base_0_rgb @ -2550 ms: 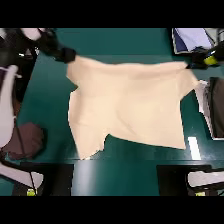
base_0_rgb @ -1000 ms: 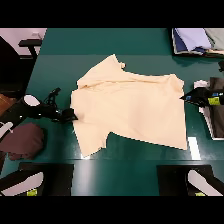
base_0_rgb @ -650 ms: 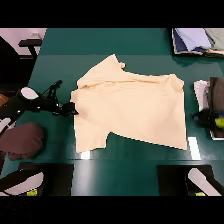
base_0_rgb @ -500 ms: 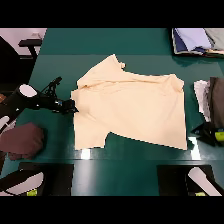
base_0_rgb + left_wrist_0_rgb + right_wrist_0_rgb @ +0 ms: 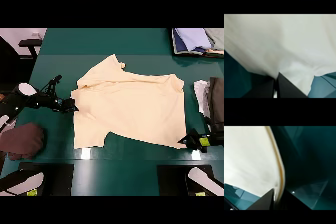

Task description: Fold the shirts.

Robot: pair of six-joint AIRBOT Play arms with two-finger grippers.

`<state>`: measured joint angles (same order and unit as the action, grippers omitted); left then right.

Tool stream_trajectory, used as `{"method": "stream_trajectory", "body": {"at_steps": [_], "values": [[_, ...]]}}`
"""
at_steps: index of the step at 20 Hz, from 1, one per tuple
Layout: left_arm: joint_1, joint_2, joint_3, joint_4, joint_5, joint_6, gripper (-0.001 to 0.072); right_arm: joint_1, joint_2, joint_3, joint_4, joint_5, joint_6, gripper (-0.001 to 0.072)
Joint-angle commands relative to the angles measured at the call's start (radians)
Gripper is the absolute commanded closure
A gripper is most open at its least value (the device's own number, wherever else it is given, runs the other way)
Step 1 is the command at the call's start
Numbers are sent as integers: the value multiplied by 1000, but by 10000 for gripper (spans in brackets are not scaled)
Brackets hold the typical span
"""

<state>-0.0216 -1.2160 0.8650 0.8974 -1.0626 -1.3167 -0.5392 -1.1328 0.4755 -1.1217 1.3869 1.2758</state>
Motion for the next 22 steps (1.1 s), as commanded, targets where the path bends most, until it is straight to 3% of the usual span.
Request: {"method": "stream_trajectory", "body": {"at_steps": [1,5,11,15,18,22], "values": [[1,8,20,9,-30,14,685,114,-27,7,30,-65,-2,694],[5,157,124,53,-44,4,685,197,116,193,52,-13,-1,693],[53,382,635,67,-82,-32,685,224,292,889,194,-20,14,693],[53,397,1056,69,-81,-82,685,224,287,1375,85,5,77,694],[53,398,1240,74,-65,-104,686,224,224,1658,-31,136,150,694],[53,394,1266,111,-39,-129,686,224,194,1702,-58,204,200,695]]}}
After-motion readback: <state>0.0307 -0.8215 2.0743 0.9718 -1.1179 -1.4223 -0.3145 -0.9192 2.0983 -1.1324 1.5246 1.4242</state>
